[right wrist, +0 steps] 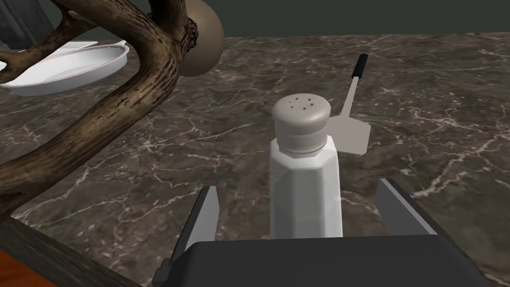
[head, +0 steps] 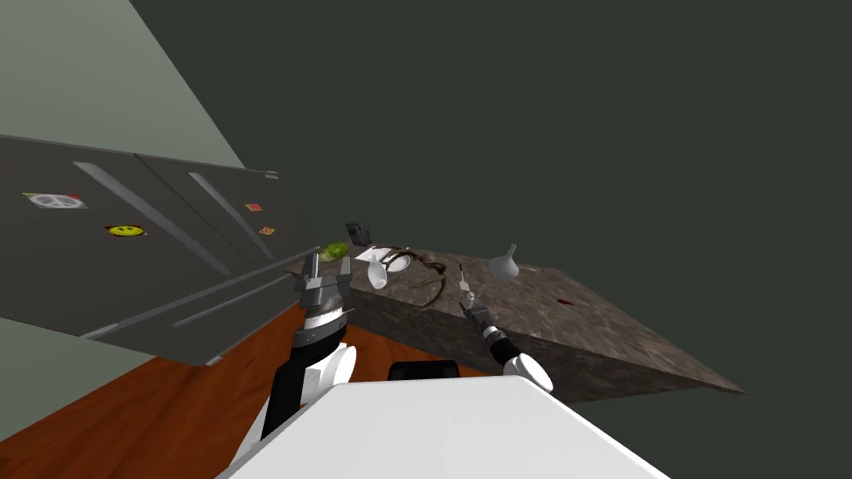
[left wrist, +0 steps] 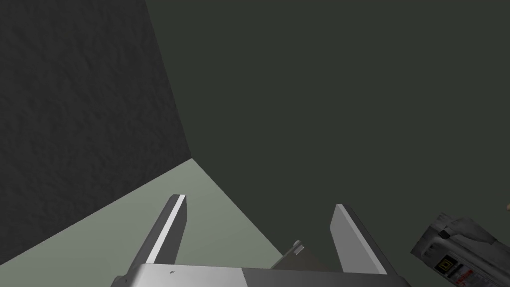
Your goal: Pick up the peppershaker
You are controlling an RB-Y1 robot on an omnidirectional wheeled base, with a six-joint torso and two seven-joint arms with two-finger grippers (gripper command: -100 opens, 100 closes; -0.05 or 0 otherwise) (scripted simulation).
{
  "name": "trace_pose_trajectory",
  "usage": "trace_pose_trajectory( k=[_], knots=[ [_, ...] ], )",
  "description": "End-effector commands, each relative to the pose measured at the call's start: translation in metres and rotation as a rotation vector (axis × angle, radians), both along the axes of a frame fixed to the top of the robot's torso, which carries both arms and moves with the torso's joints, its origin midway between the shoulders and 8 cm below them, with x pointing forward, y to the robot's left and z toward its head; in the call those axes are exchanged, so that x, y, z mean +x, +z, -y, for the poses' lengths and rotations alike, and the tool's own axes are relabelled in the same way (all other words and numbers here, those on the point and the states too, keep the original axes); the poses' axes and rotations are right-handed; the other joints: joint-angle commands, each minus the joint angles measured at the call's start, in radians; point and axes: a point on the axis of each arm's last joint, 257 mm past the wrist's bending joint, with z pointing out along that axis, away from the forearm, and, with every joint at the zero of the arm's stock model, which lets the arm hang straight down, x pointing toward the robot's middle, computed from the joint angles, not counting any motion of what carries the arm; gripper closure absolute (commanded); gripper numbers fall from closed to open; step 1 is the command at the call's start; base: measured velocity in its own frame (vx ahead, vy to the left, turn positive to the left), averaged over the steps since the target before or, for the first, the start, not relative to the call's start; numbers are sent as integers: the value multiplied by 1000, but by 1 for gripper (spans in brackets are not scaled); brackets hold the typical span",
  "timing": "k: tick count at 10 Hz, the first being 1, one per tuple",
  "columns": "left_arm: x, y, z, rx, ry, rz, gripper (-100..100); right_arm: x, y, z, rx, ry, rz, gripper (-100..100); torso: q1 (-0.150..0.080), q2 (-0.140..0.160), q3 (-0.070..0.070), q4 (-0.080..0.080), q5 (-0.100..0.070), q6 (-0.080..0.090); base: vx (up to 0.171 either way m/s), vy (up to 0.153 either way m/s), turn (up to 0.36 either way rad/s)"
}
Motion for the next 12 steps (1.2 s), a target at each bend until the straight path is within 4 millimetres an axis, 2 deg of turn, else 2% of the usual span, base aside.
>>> trace_pose_trajectory(
  k=[1, 2, 4, 5, 6, 8, 9, 10, 12],
  knots=[
    [0, 0, 0, 0, 0, 0, 0, 7, -9, 7, 10, -37, -23, -100, 0, 0, 0, 0, 0, 0, -78, -86, -39],
    [0, 0, 0, 0, 0, 0, 0, 21, -19, -1, 24, -39, -48, -100, 2, -1, -1, 0, 0, 0, -100, -94, 255],
    [0, 0, 0, 0, 0, 0, 0, 31, -28, 8, 29, -86, -75, -100, 2, 0, 0, 0, 0, 0, -78, -87, 103],
    [0, 0, 0, 0, 0, 0, 0, 42, -35, 0, 37, -86, -93, -100, 3, -3, -1, 0, 1, 0, -89, -130, 304],
    [0, 0, 0, 0, 0, 0, 0, 50, -40, 1, 36, -103, -106, -100, 0, -2, -1, -1, -1, -2, -118, -135, 173],
    [0, 0, 0, 0, 0, 0, 0, 54, -43, 9, 38, -142, -114, -100, -2, -9, -7, -5, -3, 2, -41, -17, -12],
    [0, 0, 0, 0, 0, 0, 0, 68, -48, -2, 42, -137, -128, -100, -1, -13, -9, -6, -2, 3, -116, -59, 291],
    [0, 0, 0, 0, 0, 0, 0, 76, -50, 0, 36, -155, -135, -100, -5, -11, -9, -7, -5, -2, -145, -101, 178],
    [0, 0, 0, 0, 0, 0, 0, 77, -52, 10, 41, -196, -140, -100, -7, -17, -12, -9, -6, -1, -27, -46, -6]
  ],
)
